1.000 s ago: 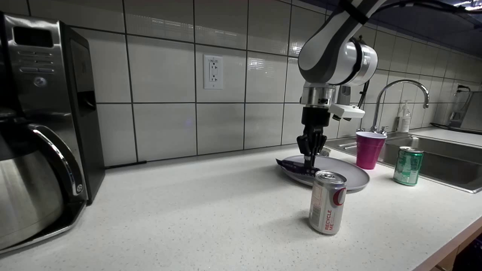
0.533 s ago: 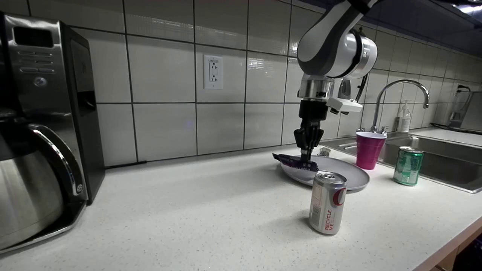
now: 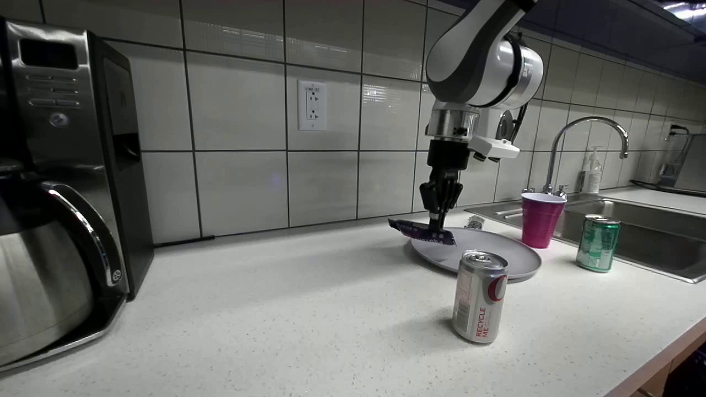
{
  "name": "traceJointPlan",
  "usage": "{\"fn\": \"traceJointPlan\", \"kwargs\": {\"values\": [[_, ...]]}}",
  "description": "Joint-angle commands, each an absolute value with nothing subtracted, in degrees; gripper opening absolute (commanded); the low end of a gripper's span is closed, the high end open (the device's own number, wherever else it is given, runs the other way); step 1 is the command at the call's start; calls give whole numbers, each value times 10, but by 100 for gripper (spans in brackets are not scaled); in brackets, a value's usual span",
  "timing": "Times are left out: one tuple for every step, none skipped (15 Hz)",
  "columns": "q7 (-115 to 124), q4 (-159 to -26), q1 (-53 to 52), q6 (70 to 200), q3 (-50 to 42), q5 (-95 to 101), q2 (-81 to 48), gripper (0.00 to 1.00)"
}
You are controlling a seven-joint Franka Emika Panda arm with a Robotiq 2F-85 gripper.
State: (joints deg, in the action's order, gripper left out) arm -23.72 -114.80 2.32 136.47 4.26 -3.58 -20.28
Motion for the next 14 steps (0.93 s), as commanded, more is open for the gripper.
{"fn": "traceJointPlan", "kwargs": {"values": [[-251,-1111,23,1341,50,-25,-215,2],[-254,-1105,23,1340,52,-24,-219,2],[-256,-1095,22,1338,53,-22,-225,2],[-259,-1086,22,1336,54,-21,-231,2],[-262,-1076,22,1334,55,-20,-238,2],[-266,-1066,22,1331,57,-19,-246,2],[-271,-1054,22,1327,58,-17,-255,2],[-276,-1042,22,1323,60,-16,-264,2],[-280,-1030,22,1318,61,-14,-273,2],[-283,-1017,21,1313,61,-11,-282,2],[-287,-1004,21,1308,62,-9,-291,2],[-291,-992,21,1304,63,-8,-300,2],[-294,-980,21,1299,64,-6,-310,2],[-297,-968,20,1295,65,-4,-318,2]]}}
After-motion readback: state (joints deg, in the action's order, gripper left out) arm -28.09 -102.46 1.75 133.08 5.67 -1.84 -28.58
